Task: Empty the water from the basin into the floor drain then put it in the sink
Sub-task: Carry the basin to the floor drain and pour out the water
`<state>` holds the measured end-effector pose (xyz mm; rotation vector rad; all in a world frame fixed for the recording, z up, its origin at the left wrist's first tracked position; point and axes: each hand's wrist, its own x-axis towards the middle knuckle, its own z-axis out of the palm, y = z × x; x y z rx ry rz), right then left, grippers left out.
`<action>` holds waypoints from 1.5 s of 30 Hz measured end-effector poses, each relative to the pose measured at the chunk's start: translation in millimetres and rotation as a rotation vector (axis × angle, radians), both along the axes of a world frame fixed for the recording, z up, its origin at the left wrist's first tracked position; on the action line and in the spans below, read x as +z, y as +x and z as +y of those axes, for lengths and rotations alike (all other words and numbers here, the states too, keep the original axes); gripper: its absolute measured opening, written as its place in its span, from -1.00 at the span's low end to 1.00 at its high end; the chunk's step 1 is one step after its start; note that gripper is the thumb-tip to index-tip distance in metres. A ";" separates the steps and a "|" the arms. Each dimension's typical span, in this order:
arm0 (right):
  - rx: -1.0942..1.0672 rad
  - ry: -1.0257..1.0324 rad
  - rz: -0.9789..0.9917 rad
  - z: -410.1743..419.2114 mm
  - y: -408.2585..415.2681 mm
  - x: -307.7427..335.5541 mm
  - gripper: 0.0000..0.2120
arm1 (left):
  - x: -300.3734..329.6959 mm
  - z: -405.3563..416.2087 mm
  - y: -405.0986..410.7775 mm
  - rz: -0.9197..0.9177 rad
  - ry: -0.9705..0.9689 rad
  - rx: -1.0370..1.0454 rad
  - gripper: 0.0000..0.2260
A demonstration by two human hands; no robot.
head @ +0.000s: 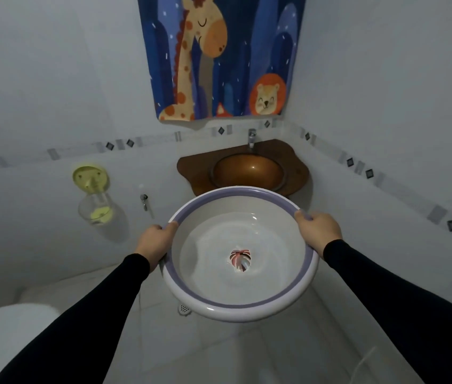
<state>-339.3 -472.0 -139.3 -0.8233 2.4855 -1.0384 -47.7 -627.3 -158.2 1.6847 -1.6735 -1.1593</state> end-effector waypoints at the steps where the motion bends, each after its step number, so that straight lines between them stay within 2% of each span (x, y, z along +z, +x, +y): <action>1: 0.019 -0.009 -0.014 -12.4 -13.9 -0.1 -0.52 | -1.0 -7.3 -11.3 -0.002 0.001 0.026 -0.62; 9: 0.263 0.001 -0.004 -122.7 -89.6 18.7 -0.53 | 1.8 -54.9 -58.0 0.009 0.002 0.254 -0.57; 17: 0.492 0.001 0.015 -240.2 -96.1 19.1 -0.49 | -0.5 -110.5 -48.9 0.062 0.047 0.383 -0.63; 24: 0.657 0.029 0.068 -334.3 -61.5 -3.1 -0.48 | -16.5 -161.6 -14.7 0.050 0.055 0.509 -0.59; 30: 0.869 0.048 0.028 -404.7 -19.4 -17.8 -0.49 | -31.0 -175.5 19.4 0.111 0.100 0.674 -0.62; 39: 1.169 0.132 -0.076 -485.0 47.1 -76.5 -0.47 | -72.5 -147.7 43.4 0.085 0.173 0.989 -0.64; 45: 1.364 0.262 -0.141 -518.9 83.5 -136.3 -0.61 | -128.0 -130.4 41.3 0.110 0.235 1.187 -0.72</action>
